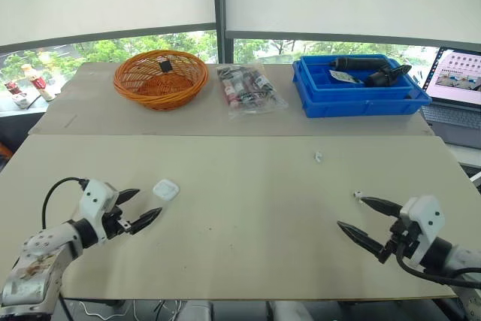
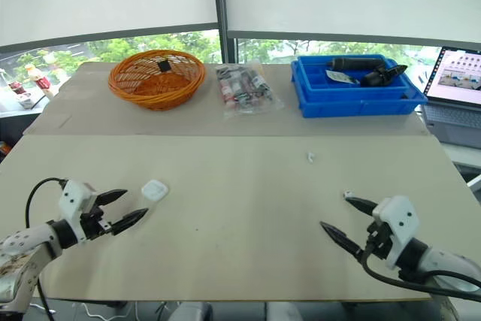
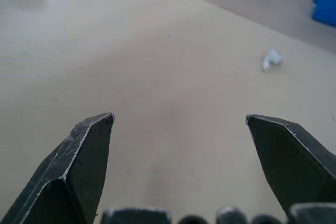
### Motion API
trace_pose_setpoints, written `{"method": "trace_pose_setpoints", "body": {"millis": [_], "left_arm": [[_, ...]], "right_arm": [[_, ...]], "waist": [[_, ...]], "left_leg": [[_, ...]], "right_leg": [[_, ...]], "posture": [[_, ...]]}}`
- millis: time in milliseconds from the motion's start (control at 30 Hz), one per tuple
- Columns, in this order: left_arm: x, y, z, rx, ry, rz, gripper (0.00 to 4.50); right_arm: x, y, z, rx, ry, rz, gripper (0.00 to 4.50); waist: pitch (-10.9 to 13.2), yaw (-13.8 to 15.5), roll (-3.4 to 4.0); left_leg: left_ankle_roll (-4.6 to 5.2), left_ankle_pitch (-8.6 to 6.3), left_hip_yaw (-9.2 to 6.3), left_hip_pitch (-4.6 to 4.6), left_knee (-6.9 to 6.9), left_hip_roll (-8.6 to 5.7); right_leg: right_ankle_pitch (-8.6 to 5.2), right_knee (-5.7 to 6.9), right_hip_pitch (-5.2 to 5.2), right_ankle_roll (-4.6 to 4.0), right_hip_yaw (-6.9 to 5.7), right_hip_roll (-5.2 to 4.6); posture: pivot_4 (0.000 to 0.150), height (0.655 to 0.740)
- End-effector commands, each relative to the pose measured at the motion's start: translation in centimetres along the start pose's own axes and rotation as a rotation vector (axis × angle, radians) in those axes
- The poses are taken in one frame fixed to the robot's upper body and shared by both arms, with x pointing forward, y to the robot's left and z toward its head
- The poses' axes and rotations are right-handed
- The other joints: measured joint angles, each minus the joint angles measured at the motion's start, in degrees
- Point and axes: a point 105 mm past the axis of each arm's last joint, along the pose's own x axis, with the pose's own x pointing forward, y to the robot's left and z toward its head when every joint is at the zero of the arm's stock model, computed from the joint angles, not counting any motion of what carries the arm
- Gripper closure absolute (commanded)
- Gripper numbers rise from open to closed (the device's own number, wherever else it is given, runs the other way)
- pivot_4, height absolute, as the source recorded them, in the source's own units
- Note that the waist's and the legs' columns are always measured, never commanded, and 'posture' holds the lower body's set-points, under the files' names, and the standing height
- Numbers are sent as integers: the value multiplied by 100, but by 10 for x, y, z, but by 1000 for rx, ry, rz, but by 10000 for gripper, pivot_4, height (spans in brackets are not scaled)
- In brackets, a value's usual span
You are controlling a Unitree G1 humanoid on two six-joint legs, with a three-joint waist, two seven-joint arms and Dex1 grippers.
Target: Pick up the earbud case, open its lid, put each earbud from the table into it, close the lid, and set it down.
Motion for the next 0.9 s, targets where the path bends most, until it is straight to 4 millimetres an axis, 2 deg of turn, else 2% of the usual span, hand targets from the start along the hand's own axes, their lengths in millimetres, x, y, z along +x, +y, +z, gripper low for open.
{"method": "trace_pose_setpoints", "body": {"millis": [33,233,400,633,733,800,833,900], "left_arm": [[12,1,2,1,7,-5,0],[31,3,-6,15,65,-34,0],[42,5,-6,7,90,-40,0],[48,0,-11,-13,152,-108,0],[47,-2,-14,-6,175,-137,7997],[45,-6,-14,-4,174,-168,17424],[44,-8,-14,1,170,-183,19221],[42,-13,-13,9,161,-218,19455]], "right_arm": [[13,12,26,-50,-58,87,535],[24,20,41,-68,-93,147,535],[28,24,41,-66,-100,167,535],[29,28,37,-71,-91,181,535],[27,29,34,-71,-87,178,0],[26,29,32,-70,-82,175,0],[25,29,31,-70,-80,173,0],[23,29,30,-71,-75,171,0]], "waist": [[0,3,0],[1,21,-3],[1,58,-2],[0,102,0],[-1,117,1],[-1,118,1],[-1,122,1],[-1,122,2]], "left_leg": [[0,0,0,0,0,0],[0,0,-2,-3,1,-2],[0,1,-4,1,3,-4],[0,1,-4,1,5,-4],[0,1,-3,2,6,-5],[0,0,-3,2,6,-5],[0,0,-3,1,6,-5],[0,0,-3,1,6,-4]], "right_leg": [[0,0,0,0,0,0],[0,-1,-3,0,-3,0],[1,4,1,0,-4,-2],[1,5,2,0,-4,-2],[1,5,2,0,-3,-2],[0,4,2,1,-3,-2],[0,3,2,1,-3,-2],[0,3,1,1,-3,-2]], "posture": [[1500,7114],[1500,7114],[1500,7114],[1500,7114],[1500,7114],[1500,7114],[1500,7114],[1500,7114]]}}
